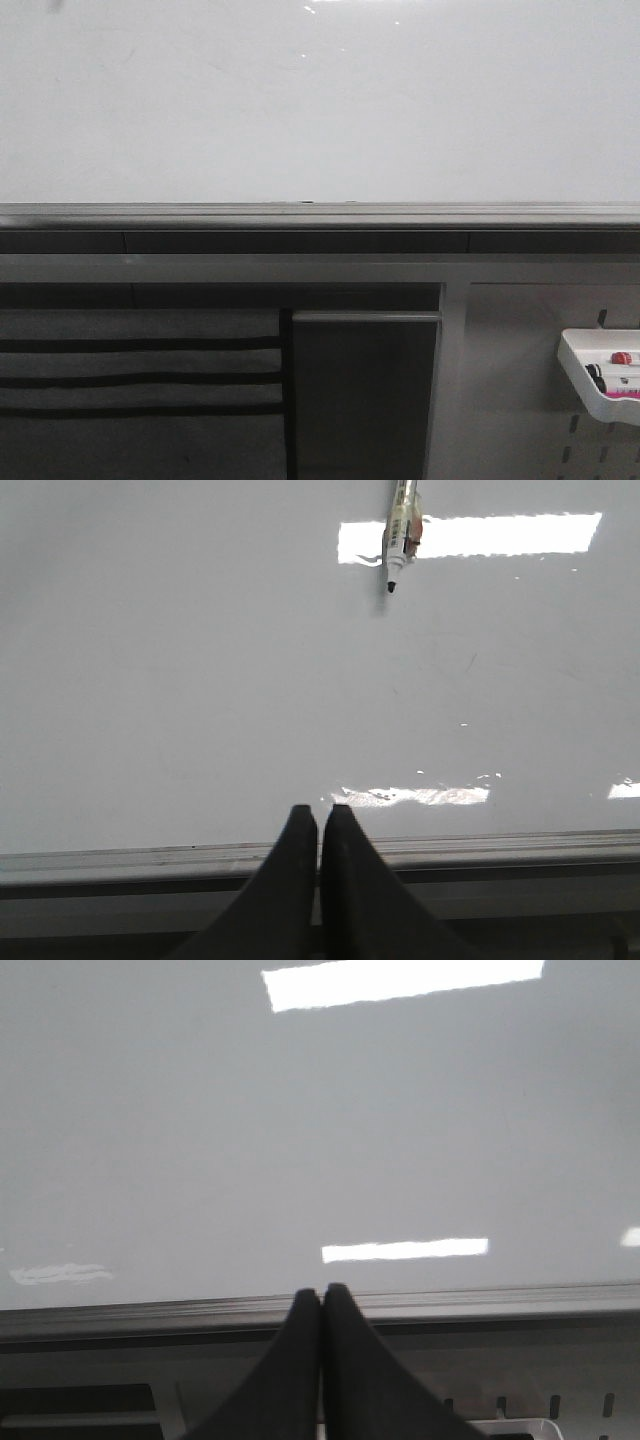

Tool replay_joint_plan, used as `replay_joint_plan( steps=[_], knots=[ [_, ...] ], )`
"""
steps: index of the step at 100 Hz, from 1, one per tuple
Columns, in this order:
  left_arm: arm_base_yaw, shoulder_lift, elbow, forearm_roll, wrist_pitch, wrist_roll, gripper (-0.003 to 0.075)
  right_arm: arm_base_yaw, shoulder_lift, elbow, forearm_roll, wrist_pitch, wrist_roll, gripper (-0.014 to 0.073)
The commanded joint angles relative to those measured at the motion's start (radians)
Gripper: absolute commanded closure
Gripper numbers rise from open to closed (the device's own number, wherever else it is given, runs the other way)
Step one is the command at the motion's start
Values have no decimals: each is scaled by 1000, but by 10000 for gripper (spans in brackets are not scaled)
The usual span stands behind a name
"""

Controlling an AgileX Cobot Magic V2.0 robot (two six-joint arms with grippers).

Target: Write number 3 on whiteboard

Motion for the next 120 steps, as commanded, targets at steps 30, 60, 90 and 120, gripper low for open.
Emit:
replay_joint_plan(
  steps=[30,60,90,120],
  knots=[
    [2,-32,3,-10,-72,-12,738,0,-21,20,-2,-71,-4,668],
    [2,-32,3,-10,-72,-12,738,0,-21,20,-2,-71,-4,668],
    [2,-32,3,-10,-74,-12,738,0,-21,20,-2,-71,-4,668],
    [2,-32,-3,-23,-109,-12,738,0,-21,20,-7,-88,-8,668]
  ],
)
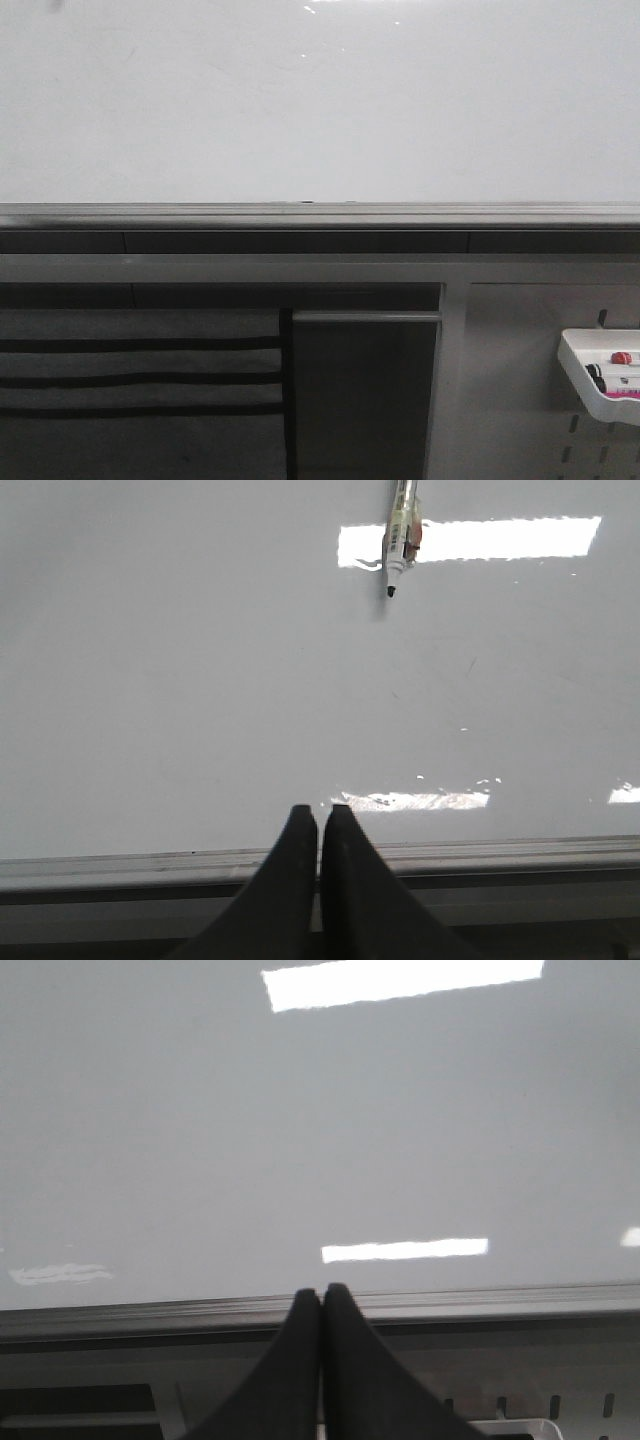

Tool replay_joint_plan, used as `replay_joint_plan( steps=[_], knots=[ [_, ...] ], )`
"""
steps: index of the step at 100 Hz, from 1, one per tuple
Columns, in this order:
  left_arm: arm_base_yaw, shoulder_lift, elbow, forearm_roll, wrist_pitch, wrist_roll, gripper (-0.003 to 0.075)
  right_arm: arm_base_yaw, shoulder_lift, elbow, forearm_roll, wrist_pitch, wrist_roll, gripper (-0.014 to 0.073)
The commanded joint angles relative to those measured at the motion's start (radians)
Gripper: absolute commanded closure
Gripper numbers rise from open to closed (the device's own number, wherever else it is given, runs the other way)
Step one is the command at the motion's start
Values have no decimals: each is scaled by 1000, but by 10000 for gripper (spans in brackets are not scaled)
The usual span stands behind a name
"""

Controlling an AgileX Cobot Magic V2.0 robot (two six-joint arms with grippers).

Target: Write number 3 on whiteboard

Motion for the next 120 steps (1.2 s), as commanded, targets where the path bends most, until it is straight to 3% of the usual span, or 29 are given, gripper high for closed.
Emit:
replay_joint_plan(
  steps=[1,15,39,58,73,120],
  knots=[
    [2,-32,-3,-23,-95,-12,738,0,-21,20,-7,-88,-8,668],
    [2,-30,-80,-65,-44,-12,738,0,-21,-38,-9,0,-8,668],
    [2,85,-398,-30,306,-12,738,0,24,-291,-9,231,-8,668],
    [2,263,-627,34,476,-12,738,0,171,-499,-9,349,-35,668],
    [2,328,-673,29,486,-12,738,0,250,-579,-7,349,-35,668],
    [2,347,-673,29,494,-12,738,0,265,-578,-7,333,-35,668]
  ],
)
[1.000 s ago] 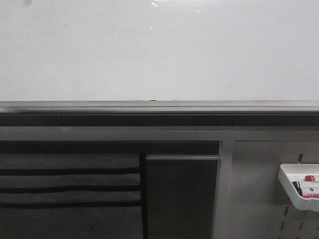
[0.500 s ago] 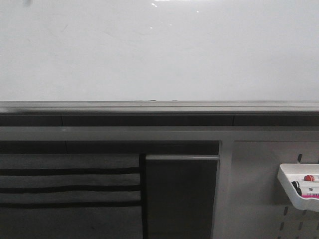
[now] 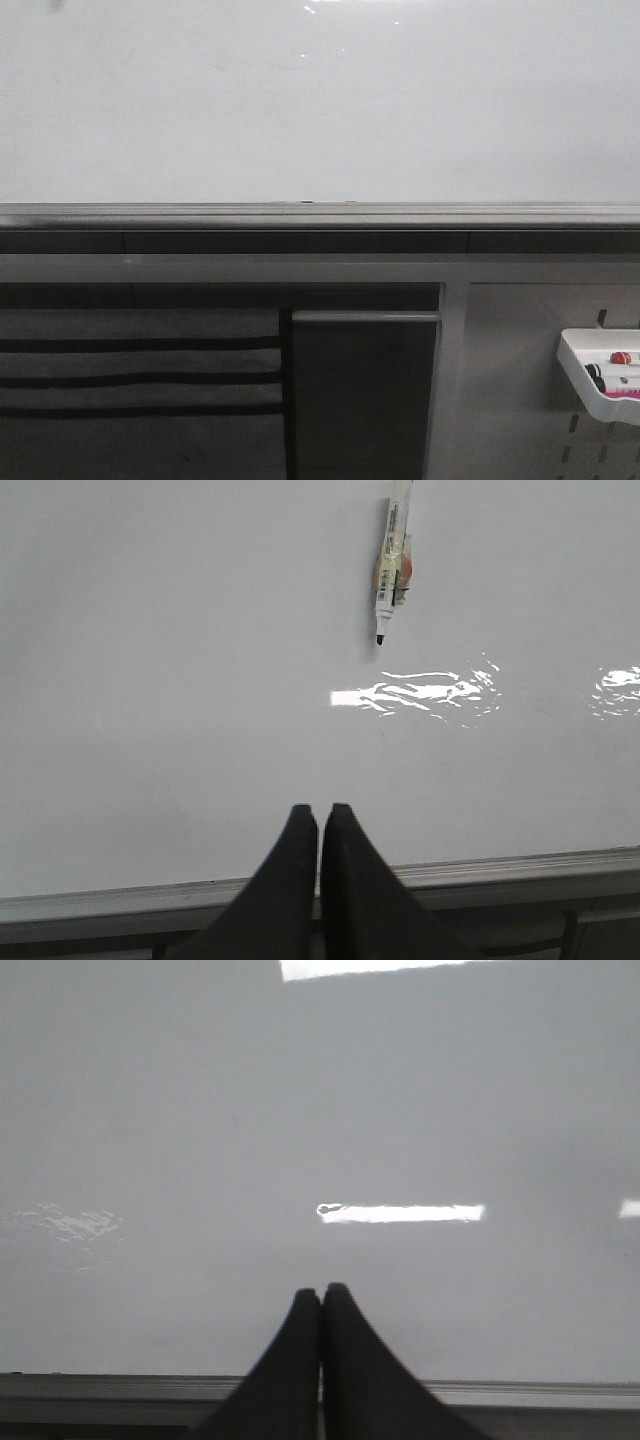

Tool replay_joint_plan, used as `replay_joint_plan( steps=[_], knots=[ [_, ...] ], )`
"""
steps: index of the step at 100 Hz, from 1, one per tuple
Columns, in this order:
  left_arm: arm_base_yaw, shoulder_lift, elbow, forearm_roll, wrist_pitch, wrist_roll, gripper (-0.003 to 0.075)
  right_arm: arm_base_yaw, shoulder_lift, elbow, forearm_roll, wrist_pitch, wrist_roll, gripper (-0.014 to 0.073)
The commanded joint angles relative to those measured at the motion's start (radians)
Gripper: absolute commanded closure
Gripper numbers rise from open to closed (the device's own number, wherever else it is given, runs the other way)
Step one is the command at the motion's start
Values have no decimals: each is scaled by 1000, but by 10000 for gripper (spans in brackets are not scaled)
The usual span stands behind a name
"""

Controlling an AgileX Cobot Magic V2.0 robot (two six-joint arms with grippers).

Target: Write number 3 on whiteboard

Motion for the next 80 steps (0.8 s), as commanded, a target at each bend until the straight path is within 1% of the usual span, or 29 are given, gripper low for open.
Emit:
replay_joint_plan(
  steps=[1,10,14,19,23,26,27,28,30,35,36,41,47,52,80],
  knots=[
    [2,19,-35,0,-71,-12,738,0,21,-34,-7,-77,-11,668],
    [2,19,-35,0,-64,-12,738,0,21,-34,-7,-75,-11,666],
    [2,19,-35,0,-64,-12,736,0,21,-34,-7,-77,-9,649],
    [2,19,-35,0,-64,-12,710,0,21,-34,-7,-83,-6,592],
    [2,19,-35,0,-64,-12,668,0,21,-34,-7,-83,-6,512],
    [2,19,-35,0,-64,-12,605,0,21,-34,-9,-83,-6,449],
    [2,19,-35,0,-64,-12,591,0,21,-34,-9,-83,-6,415],
    [2,19,-35,0,-64,-12,560,0,21,-34,-9,-83,-6,398],
    [2,19,-35,0,-64,-12,528,0,21,-34,-9,-83,-6,349],
    [2,19,-35,0,-72,-12,393,0,21,-34,-9,-83,-6,246],
    [2,19,-35,0,-75,-12,376,0,21,-34,-9,-83,-6,222],
    [2,19,-35,0,-86,-12,258,0,21,-34,-9,-83,-6,160],
    [2,19,-35,0,-95,-12,189,0,21,-34,-9,-83,-6,130],
    [2,19,-35,0,-100,-12,171,0,21,-34,-9,-83,-6,129],
    [2,20,-35,0,-103,-12,174,0,21,-34,-9,-83,-6,129]
  ],
)
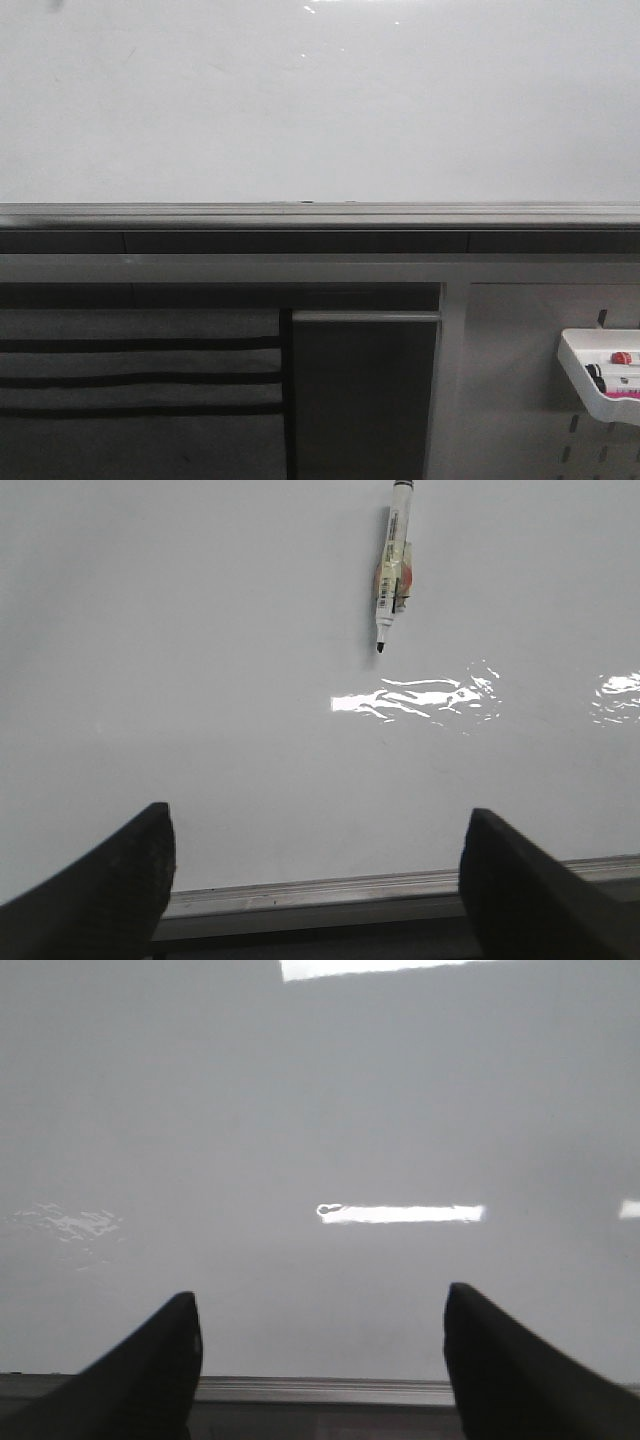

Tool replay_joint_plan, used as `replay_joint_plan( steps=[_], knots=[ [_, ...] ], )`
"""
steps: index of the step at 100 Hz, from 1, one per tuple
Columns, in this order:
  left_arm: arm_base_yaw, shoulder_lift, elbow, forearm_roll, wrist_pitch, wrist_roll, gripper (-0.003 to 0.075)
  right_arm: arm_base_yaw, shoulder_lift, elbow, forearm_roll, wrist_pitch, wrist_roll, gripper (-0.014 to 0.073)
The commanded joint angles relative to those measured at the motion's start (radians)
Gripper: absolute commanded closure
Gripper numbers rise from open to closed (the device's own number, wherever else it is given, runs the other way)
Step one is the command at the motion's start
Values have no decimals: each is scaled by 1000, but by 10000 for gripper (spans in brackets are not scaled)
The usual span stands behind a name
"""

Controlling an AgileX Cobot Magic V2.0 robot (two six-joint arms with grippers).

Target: Write number 3 on whiteboard

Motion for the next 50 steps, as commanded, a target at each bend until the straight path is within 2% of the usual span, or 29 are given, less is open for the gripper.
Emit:
replay_joint_plan(
  steps=[1,28,50],
  knots=[
    [2,17,-35,0,-91,-12,174,0,22,-34,-9,-83,-4,129],
    [2,67,-42,-45,-117,-6,174,0,22,-34,-9,-77,-4,129],
    [2,248,-126,-102,-120,124,174,0,22,-34,-9,-77,-4,129]
  ],
)
